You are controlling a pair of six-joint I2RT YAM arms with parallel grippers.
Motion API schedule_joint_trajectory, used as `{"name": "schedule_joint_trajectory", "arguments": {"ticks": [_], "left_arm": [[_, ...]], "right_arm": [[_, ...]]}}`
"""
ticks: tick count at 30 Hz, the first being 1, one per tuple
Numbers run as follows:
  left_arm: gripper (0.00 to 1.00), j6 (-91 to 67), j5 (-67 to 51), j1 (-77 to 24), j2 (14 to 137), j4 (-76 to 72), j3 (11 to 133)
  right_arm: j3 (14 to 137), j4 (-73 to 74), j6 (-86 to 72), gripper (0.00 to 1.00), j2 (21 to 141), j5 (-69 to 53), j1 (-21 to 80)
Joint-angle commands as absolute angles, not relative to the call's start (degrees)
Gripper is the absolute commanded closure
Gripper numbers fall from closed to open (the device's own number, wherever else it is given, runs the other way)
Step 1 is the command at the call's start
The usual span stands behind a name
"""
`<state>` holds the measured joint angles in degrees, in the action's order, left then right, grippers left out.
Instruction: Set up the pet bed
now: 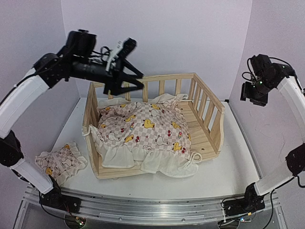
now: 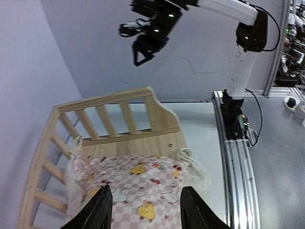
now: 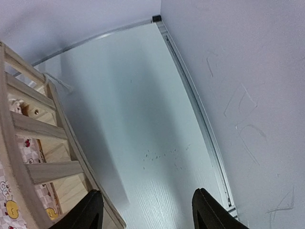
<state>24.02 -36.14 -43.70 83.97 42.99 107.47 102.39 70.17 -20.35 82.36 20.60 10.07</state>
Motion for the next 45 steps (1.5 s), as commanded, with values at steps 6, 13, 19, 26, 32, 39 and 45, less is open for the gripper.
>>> {"name": "schedule_joint_trajectory", "arguments": {"ticks": [6,13,19,26,32,39,45], "left_arm": [[0.37,34.02,-14.40,-60.66,100.37,49.60,106.19],[0.34,43.42,-5.68,-61.69,109.09,40.21,102.22],[0.40,48.56,2.08,-61.20,110.99,30.03,93.67],[0.69,50.64,-3.64,-54.35,112.44,27.91,94.27],[0.95,55.73,-17.18,-51.07,109.84,33.80,96.95],[0.86,62.43,-33.30,-50.98,102.50,48.74,90.51],[0.59,61.84,-37.74,-50.58,96.48,50.20,84.43]], "right_arm": [[73.94,52.68,-20.71,0.38,80.90,-10.15,2.37],[59.72,39.06,-27.14,0.42,79.34,-16.77,3.45],[50.39,30.21,-35.50,0.44,76.35,-16.42,8.54],[44.19,24.21,-48.67,0.46,71.57,-8.35,20.13],[42.78,20.59,-58.26,0.48,69.89,2.13,34.41],[49.33,25.05,-57.30,0.47,70.94,7.53,41.57],[57.55,42.65,-51.13,0.47,63.08,19.14,41.59]]}}
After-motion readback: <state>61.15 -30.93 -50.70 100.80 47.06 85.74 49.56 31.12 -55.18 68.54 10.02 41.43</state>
